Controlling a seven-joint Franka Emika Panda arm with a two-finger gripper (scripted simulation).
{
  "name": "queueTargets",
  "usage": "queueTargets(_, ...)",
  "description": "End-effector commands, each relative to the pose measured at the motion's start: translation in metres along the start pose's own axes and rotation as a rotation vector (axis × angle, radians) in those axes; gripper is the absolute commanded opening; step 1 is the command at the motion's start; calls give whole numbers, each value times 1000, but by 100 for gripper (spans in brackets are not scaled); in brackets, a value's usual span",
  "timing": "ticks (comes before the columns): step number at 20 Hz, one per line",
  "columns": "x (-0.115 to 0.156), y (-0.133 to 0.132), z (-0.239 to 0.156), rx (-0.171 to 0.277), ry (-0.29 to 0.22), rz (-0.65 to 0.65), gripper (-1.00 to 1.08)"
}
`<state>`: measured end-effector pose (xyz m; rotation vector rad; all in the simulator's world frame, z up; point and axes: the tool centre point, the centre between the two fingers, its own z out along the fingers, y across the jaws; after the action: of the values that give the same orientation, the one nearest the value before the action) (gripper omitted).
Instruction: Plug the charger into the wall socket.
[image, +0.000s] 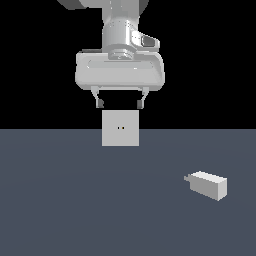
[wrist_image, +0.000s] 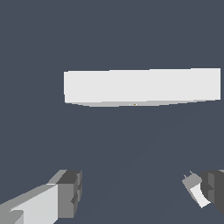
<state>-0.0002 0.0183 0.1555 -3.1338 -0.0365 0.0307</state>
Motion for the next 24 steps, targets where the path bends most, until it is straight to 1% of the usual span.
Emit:
queueTargets(1, 0, 0, 0, 0, 0, 0, 100)
queueTargets(6, -3, 2, 2, 0, 3, -12, 100)
queueTargets(12, -15, 11, 9, 2, 14, -59, 100)
queueTargets(18, -34, 27, 21, 4, 32, -136, 100)
queueTargets(24, -55, 50, 36, 6, 55, -232, 100)
